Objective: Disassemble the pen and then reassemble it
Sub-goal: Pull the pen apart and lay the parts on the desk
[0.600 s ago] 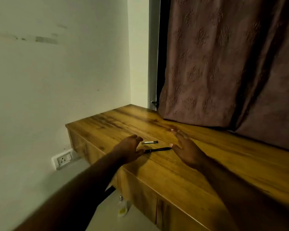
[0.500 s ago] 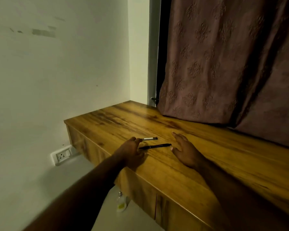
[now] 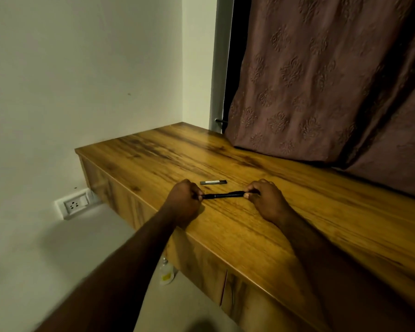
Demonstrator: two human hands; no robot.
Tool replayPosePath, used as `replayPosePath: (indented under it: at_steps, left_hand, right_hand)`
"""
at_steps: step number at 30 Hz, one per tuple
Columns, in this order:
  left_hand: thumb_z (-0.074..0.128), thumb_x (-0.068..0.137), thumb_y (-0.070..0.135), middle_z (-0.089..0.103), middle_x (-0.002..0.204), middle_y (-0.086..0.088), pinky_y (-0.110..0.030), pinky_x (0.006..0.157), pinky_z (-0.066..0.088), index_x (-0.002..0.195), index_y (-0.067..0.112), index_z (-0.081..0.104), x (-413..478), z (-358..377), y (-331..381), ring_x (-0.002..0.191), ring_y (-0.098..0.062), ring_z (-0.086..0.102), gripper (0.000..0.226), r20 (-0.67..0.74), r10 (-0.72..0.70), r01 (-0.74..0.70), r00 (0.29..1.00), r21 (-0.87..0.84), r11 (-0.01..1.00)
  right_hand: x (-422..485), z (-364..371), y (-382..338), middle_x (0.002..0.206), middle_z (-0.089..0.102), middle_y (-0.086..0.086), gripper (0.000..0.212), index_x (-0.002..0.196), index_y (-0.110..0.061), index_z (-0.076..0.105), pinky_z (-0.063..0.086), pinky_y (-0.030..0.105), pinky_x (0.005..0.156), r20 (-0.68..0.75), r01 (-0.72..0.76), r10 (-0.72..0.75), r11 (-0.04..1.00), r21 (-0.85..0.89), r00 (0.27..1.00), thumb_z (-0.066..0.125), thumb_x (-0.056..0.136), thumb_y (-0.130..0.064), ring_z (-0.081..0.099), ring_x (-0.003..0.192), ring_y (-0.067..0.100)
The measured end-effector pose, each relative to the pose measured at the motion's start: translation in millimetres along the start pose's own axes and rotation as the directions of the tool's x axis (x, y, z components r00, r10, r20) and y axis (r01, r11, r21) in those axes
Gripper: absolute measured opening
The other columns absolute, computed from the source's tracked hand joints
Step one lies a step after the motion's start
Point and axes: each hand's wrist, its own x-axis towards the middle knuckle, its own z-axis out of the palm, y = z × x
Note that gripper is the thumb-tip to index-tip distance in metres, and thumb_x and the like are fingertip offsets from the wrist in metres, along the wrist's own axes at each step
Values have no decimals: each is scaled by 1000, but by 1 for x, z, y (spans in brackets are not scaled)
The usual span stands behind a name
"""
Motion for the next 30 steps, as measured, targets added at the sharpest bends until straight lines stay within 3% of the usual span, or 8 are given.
replayPosePath:
  at_steps: [3, 8, 11, 17, 22, 26, 28, 30]
  left_hand:
    - [63, 81, 6, 65, 74, 0, -15, 54, 45, 79, 14, 64, 0, 0, -6, 66, -14, 60, 8, -26, 22, -25, 999, -116, 993]
    - [59, 86, -1, 62, 70, -6, -18, 45, 47, 90, -4, 62, -3, -2, -1, 59, -13, 56, 6, 5, -38, 37, 999, -391, 920]
    - [61, 83, -4, 62, 73, -6, -28, 54, 51, 93, -2, 60, -4, -5, 0, 65, -17, 58, 10, 32, -73, 79, 997, -504, 860]
    - [67, 79, -6, 63, 77, -1, -23, 69, 53, 100, 11, 60, -1, -13, -4, 74, -13, 63, 27, 58, -46, 69, 997, -514, 855]
    - [64, 80, -10, 62, 76, -7, -21, 52, 49, 91, 9, 61, -3, -14, -1, 62, -14, 61, 22, 74, -59, 90, 996, -558, 825]
    - [61, 82, -9, 62, 68, -13, -19, 37, 41, 93, 1, 58, -6, -11, 3, 42, -12, 53, 15, 132, -87, 151, 987, -629, 763]
    - [66, 80, -7, 62, 67, -9, -21, 42, 45, 92, -1, 60, -5, -8, 2, 47, -11, 57, 15, 108, -77, 126, 991, -589, 798]
    - [73, 76, 0, 66, 72, -6, -27, 57, 51, 86, 5, 64, -2, -4, -1, 62, -12, 63, 14, 40, -53, 65, 998, -465, 883]
  right_hand:
    - [2, -4, -2, 81, 64, -2, 8, 85, -19, 67, 43, 22, 65, 1, -17, 17, 973, 230, 1000, 69, 84, -12, 58, 79, 14]
    - [4, -7, 0, 77, 64, 5, 15, 85, -17, 69, 45, 22, 65, -3, -33, 39, 893, 449, 999, 71, 80, -3, 56, 70, 11]
    - [3, -9, 2, 77, 65, 5, 18, 86, -18, 70, 46, 19, 65, 0, -32, 37, 865, 501, 999, 70, 81, 0, 57, 68, 10]
    - [6, -9, 5, 73, 65, 3, 17, 88, -13, 72, 47, 13, 63, 10, -49, 53, 818, 574, 999, 70, 80, 2, 58, 59, -1]
    - [7, -6, 5, 81, 71, 8, 16, 84, -20, 70, 50, 29, 76, 41, -44, 25, 825, 564, 999, 68, 84, -4, 64, 75, 15]
    - [8, -3, 5, 77, 70, 2, 11, 81, -16, 69, 48, 26, 79, 39, 4, -29, 850, 527, 999, 64, 89, -10, 63, 74, 11]
    - [9, -1, 5, 76, 70, 1, 14, 77, -15, 69, 47, 31, 82, 32, 16, -37, 867, 497, 999, 63, 90, -15, 63, 76, 12]
    - [10, 0, 5, 77, 71, 0, 15, 76, -15, 69, 48, 33, 82, 33, 24, -45, 879, 476, 998, 63, 90, -16, 63, 77, 12]
